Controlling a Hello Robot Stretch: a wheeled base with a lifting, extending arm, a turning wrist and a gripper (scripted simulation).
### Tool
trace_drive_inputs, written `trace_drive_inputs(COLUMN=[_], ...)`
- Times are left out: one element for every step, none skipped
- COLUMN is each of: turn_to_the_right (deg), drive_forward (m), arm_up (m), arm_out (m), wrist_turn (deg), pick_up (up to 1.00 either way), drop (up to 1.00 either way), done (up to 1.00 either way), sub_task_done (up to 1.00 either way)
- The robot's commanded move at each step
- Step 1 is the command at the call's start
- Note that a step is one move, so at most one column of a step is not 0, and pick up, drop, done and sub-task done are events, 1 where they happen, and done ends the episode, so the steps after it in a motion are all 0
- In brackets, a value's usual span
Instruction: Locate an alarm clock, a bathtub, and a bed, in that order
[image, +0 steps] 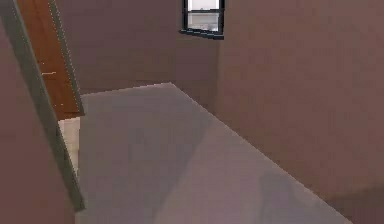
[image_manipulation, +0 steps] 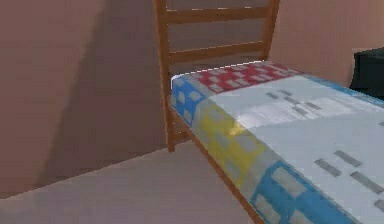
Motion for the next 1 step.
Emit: trace_drive_inputs(turn_to_the_right=[0.0], drive_forward=[0.35], arm_up=[0.0], arm_out=[0.0], wrist_turn=[0.0], pick_up=[0.0], drop=[0.0], done=[0.0], sub_task_done=[0.0])
